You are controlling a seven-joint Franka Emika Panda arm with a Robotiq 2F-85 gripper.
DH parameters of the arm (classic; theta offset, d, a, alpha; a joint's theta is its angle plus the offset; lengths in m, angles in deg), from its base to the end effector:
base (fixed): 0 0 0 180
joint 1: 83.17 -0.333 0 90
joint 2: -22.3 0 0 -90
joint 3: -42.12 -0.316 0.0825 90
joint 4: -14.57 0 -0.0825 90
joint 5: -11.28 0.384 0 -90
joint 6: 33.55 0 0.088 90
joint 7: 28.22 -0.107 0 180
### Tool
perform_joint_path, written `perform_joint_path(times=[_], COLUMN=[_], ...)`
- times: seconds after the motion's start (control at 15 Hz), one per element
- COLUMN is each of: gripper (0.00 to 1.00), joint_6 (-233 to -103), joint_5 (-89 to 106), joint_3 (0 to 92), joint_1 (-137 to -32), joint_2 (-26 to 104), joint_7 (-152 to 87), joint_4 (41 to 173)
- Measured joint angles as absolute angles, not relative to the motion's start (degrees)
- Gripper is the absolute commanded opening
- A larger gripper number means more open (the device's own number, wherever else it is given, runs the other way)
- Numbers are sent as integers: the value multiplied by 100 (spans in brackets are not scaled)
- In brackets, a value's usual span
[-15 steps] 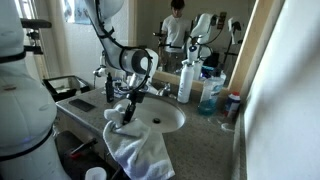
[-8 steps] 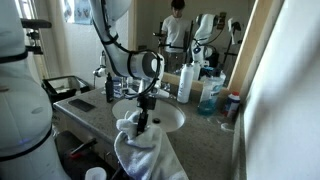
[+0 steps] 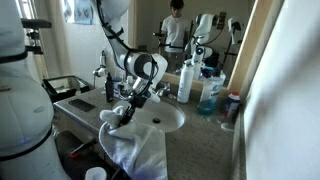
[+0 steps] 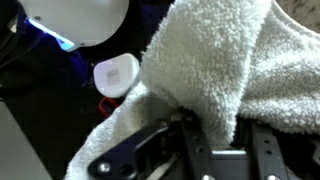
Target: Use the towel to wipe the surface
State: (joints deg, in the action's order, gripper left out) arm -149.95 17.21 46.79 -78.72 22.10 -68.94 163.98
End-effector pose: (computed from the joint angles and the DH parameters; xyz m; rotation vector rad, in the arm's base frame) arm 0.3614 -0.0520 0.2242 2.6165 -1.3342 -0.8633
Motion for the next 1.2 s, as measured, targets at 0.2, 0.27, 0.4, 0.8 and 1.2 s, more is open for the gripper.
perform_joint_path(times=[0.2, 0.27, 0.4, 0.8, 1.2], gripper=[6, 6, 6, 6, 6], joint_6=[-14920, -14897, -14852, -14368, -13888], joint_5=[2581, 2838, 3252, 2722, 767], joint_3=[4468, 4388, 4221, 4176, 4674], joint_1=[-8053, -8126, -8283, -8434, -8087], joint_2=[2250, 2271, 2327, 2434, 2358], joint_7=[-6377, -6226, -6008, -6089, -7089], joint_4=[16360, 16333, 16253, 15983, 15831])
